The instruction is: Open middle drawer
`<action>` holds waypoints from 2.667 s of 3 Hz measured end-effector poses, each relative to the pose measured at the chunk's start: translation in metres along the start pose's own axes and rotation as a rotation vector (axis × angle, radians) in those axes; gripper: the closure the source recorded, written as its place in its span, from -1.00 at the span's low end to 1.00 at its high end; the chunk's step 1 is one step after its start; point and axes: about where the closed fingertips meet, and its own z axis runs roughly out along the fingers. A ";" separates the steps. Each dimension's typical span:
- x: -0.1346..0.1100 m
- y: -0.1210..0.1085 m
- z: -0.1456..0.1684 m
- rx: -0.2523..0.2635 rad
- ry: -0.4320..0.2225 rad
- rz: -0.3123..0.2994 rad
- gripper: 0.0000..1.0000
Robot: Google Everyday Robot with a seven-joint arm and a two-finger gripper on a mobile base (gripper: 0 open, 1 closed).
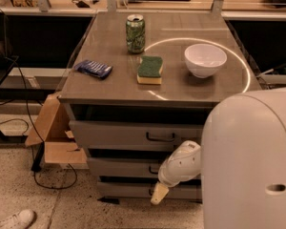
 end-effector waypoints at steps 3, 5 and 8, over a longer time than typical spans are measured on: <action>0.014 0.018 -0.013 -0.030 0.026 -0.005 -1.00; 0.029 0.068 -0.072 -0.094 -0.015 0.038 -1.00; 0.038 0.082 -0.115 -0.143 -0.053 0.094 -1.00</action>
Offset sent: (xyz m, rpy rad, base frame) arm -0.0795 -0.0588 0.0593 0.0576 0.1044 -0.0172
